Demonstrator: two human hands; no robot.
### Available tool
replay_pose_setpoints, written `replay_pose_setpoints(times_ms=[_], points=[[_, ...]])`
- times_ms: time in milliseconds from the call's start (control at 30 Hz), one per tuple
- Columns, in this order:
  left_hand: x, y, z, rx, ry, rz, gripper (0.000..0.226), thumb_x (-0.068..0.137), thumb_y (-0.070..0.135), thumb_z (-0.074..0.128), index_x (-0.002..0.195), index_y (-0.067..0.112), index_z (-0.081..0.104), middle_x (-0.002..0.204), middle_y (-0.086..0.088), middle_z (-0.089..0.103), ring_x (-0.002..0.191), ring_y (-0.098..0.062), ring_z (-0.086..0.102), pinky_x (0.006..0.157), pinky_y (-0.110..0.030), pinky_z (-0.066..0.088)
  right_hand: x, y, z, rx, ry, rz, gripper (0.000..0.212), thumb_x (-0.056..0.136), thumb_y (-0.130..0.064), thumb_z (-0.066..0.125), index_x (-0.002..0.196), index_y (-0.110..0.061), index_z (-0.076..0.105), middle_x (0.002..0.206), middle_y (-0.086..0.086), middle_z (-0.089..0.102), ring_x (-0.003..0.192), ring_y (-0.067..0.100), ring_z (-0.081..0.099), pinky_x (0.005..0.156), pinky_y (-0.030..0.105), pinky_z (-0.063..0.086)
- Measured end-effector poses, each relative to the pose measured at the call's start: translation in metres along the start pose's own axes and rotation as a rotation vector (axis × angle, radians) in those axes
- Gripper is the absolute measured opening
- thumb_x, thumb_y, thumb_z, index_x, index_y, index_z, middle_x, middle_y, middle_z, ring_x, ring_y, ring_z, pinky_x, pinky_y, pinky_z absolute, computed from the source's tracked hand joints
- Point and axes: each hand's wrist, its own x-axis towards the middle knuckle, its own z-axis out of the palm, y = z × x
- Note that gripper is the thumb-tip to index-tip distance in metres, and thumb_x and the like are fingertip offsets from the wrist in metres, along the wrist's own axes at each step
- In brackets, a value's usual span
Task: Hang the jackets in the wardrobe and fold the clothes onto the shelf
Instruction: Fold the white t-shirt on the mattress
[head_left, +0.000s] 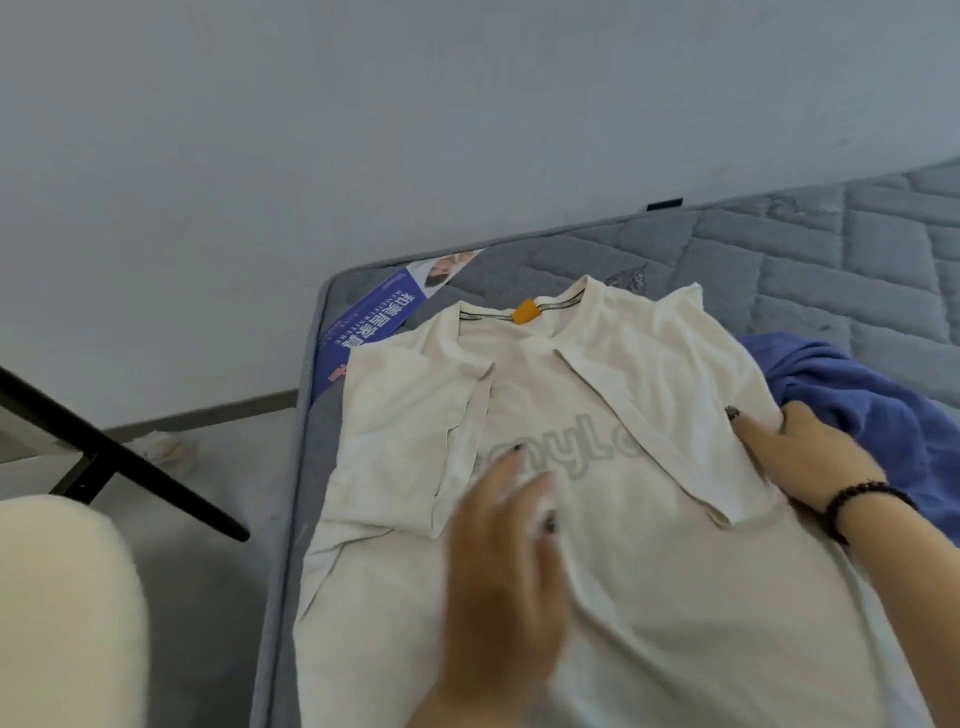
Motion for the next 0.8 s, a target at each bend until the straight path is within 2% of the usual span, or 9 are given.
replay_pose_setpoints(times_ms=[100, 200, 267, 400, 467, 600, 667, 700, 800], points=[[0.007, -0.032, -0.037, 0.167, 0.021, -0.317, 0.028, 0.09, 0.024, 0.05, 0.118, 0.022, 0.053, 0.119, 0.008, 0.057, 0.113, -0.013, 0.048, 0.096, -0.028, 0.036, -0.016, -0.033, -0.008, -0.203, 0.161, 0.009, 0.069, 0.09, -0.055, 0.044, 0.139, -0.008, 0.034, 0.143, 0.018, 0.039, 0.125, 0.041, 0.041, 0.101, 0.051, 0.037], [0.013, -0.046, -0.041, 0.233, -0.07, -0.591, 0.026, 0.088, 0.033, 0.061, 0.112, 0.022, 0.058, 0.111, 0.012, 0.059, 0.107, -0.015, 0.048, 0.09, -0.028, 0.031, -0.046, -0.095, -0.002, -0.117, 0.436, -0.385, 0.041, 0.091, -0.034, 0.055, 0.121, -0.007, 0.053, 0.126, 0.016, 0.05, 0.114, 0.037, 0.048, 0.092, 0.042, 0.041], [0.01, -0.048, -0.04, 0.245, -0.086, -0.583, 0.023, 0.081, 0.032, 0.069, 0.1, 0.022, 0.063, 0.1, 0.011, 0.061, 0.096, -0.018, 0.053, 0.081, -0.03, 0.032, -0.064, -0.146, 0.013, 0.146, 0.324, -0.565, 0.019, 0.09, -0.023, 0.057, 0.1, -0.009, 0.063, 0.107, 0.01, 0.063, 0.102, 0.029, 0.056, 0.084, 0.032, 0.041], [-0.008, -0.055, -0.031, 0.341, -0.034, -0.422, 0.015, 0.073, 0.026, 0.068, 0.088, 0.023, 0.071, 0.089, 0.01, 0.064, 0.082, -0.019, 0.059, 0.067, -0.03, 0.037, -0.057, -0.217, 0.06, 0.187, -0.001, -0.46, 0.022, 0.089, -0.024, 0.057, 0.073, -0.01, 0.056, 0.076, 0.006, 0.06, 0.076, 0.024, 0.054, 0.059, 0.026, 0.039], [-0.009, -0.059, -0.03, 0.314, 0.022, -0.433, 0.01, 0.077, 0.02, 0.07, 0.086, 0.024, 0.073, 0.089, 0.012, 0.066, 0.081, -0.017, 0.06, 0.068, -0.029, 0.037, -0.048, -0.228, 0.075, 0.209, -0.067, -0.301, 0.02, 0.084, -0.028, 0.062, 0.077, -0.012, 0.054, 0.071, 0.003, 0.054, 0.066, 0.021, 0.051, 0.05, 0.023, 0.033], [-0.005, -0.06, -0.033, 0.263, 0.05, -0.44, 0.011, 0.078, 0.017, 0.069, 0.084, 0.025, 0.074, 0.085, 0.013, 0.065, 0.077, -0.014, 0.059, 0.067, -0.028, 0.04, -0.028, -0.234, 0.088, 0.379, -0.064, -0.146, 0.031, 0.076, -0.03, 0.071, 0.099, -0.011, 0.061, 0.094, 0.008, 0.067, 0.073, 0.023, 0.055, 0.047, 0.023, 0.034], [-0.005, -0.06, -0.033, 0.257, 0.054, -0.383, 0.017, 0.078, 0.016, 0.064, 0.089, 0.022, 0.074, 0.083, 0.01, 0.063, 0.075, -0.016, 0.057, 0.062, -0.029, 0.047, -0.02, -0.238, 0.094, 0.354, -0.105, -0.176, 0.034, 0.075, -0.03, 0.074, 0.101, -0.012, 0.062, 0.104, 0.009, 0.068, 0.08, 0.024, 0.059, 0.053, 0.028, 0.046], [-0.005, -0.06, -0.032, 0.241, 0.053, -0.373, 0.023, 0.078, 0.012, 0.063, 0.097, 0.02, 0.074, 0.082, 0.009, 0.061, 0.076, -0.016, 0.057, 0.061, -0.03, 0.05, -0.016, -0.239, 0.097, 0.374, -0.124, -0.189, 0.029, 0.075, -0.027, 0.074, 0.099, -0.013, 0.064, 0.106, 0.01, 0.068, 0.086, 0.026, 0.062, 0.066, 0.033, 0.054], [0.0, -0.056, -0.034, 0.138, 0.075, -0.397, 0.043, 0.079, 0.003, 0.058, 0.12, 0.015, 0.067, 0.081, 0.008, 0.06, 0.079, -0.014, 0.058, 0.066, -0.021, 0.048, -0.014, -0.234, 0.094, 0.581, -0.043, -0.189, 0.007, 0.076, -0.014, 0.068, 0.077, -0.02, 0.065, 0.094, 0.01, 0.07, 0.093, 0.031, 0.066, 0.087, 0.041, 0.055]])
